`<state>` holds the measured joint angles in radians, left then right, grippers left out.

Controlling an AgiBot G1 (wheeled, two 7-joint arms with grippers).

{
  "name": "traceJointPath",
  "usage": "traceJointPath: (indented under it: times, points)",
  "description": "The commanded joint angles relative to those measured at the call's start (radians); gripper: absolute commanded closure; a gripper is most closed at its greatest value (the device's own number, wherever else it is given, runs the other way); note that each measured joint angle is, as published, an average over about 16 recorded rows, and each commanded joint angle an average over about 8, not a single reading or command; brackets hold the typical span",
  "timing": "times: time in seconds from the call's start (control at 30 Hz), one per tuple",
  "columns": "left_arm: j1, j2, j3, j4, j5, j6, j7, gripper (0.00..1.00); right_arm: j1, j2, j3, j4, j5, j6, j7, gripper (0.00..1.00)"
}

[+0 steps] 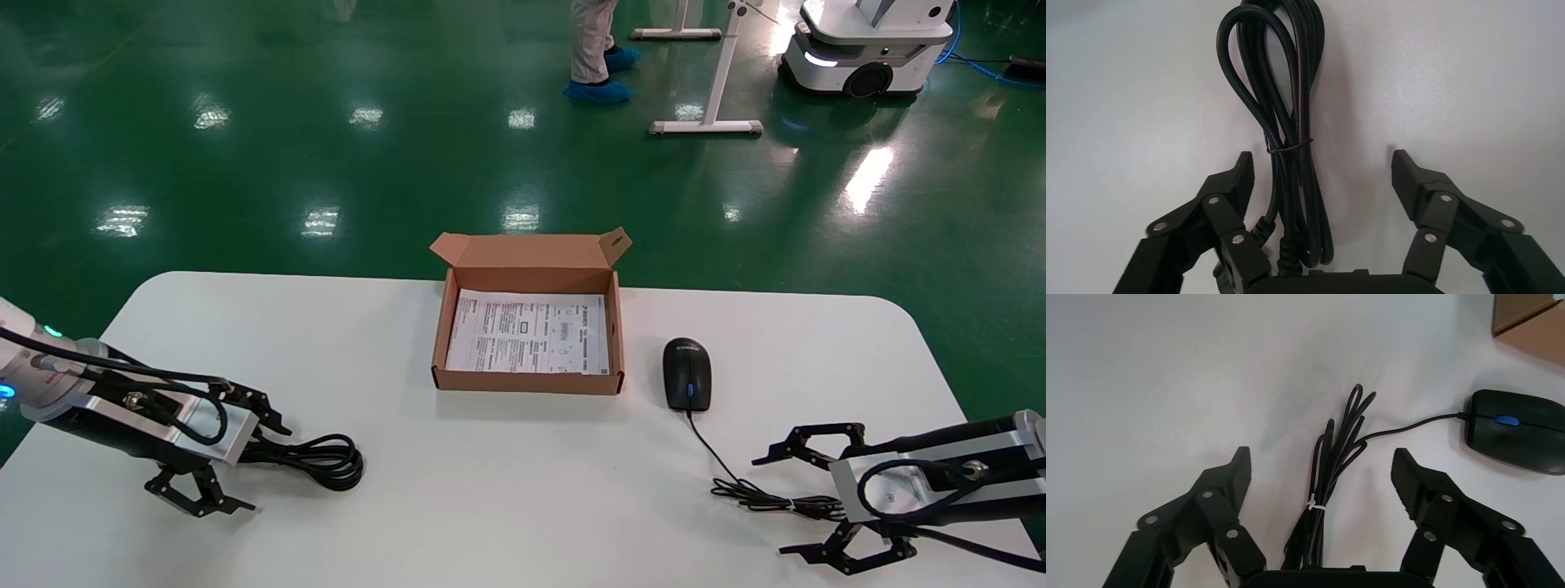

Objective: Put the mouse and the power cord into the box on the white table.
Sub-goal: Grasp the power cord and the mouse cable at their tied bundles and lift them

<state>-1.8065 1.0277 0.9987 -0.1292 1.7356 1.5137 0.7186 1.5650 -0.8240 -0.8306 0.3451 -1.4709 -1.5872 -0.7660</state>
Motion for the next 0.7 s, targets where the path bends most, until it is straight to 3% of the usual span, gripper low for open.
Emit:
traceJointPath:
  times: [0.03,0.7]
  points:
    - [0.001,-0.001,0.000,-0.002,0.000,0.000,-0.001,1.00,-0.001,0.001,0.001,0.002,0.001,0.000,0.001,1.00]
    - [0.003,-0.003,-0.002,-0.011,-0.004,0.001,-0.003,1.00,-0.004,0.004,0.006,0.009,0.003,0.001,0.004,1.00]
